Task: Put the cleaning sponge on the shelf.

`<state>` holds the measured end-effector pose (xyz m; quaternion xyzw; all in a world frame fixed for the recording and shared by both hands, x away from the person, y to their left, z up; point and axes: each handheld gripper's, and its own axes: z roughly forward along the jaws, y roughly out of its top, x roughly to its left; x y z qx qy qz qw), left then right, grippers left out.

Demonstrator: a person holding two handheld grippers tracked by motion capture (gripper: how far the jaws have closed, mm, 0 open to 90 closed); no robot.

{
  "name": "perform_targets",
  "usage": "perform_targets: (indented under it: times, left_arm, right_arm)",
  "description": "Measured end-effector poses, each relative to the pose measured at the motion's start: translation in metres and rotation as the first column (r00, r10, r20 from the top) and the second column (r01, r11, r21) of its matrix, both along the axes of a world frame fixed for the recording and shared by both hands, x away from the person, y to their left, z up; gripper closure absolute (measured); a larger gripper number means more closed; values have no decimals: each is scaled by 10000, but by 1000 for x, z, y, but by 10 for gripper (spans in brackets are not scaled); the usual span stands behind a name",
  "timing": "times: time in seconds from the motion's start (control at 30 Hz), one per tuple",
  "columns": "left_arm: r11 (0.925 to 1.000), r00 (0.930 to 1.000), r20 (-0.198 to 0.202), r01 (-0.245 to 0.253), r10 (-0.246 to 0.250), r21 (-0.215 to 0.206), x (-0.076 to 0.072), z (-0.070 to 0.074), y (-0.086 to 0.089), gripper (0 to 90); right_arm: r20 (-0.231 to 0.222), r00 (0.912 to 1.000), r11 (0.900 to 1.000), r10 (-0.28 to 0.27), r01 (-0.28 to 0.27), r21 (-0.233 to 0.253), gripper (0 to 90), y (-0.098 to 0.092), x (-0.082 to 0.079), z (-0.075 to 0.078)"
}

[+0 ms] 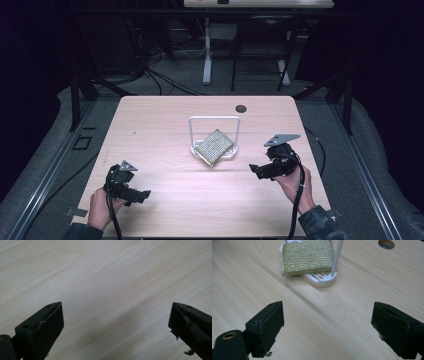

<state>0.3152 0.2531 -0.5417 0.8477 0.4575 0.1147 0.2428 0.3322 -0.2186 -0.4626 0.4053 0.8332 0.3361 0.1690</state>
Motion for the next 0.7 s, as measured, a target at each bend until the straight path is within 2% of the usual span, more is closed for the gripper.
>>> perform_targets:
  times: [0.27, 0.33, 0.43, 0.53, 0.7]
  left_arm:
    - [9998, 9999, 70, 128, -127, -148, 0, 0, 0, 2]
    - [9998, 9999, 79, 137, -136, -159, 0, 1, 0, 2]
    - [9998, 9999, 82, 142, -141, -159, -1, 1, 0, 2]
    - [9998, 9998, 121, 152, -151, -100, 0, 0, -1, 2]
    - [9999, 9999, 33, 141, -141, -75, 2, -1, 0, 2]
  right_arm:
    - [-228, 9969, 9964, -756, 764, 370, 97, -31, -17, -8]
    - [-366, 9940, 9940, -1032, 1045, 337, 97, -43, -24, -13]
    - [-495, 9912, 9915, -1230, 1248, 358, 98, -49, -28, -19]
    - [-725, 9864, 9888, -1475, 1489, 141, 98, -59, -34, -29]
    - [-922, 9812, 9853, -1693, 1707, 77, 99, -66, -34, -38]
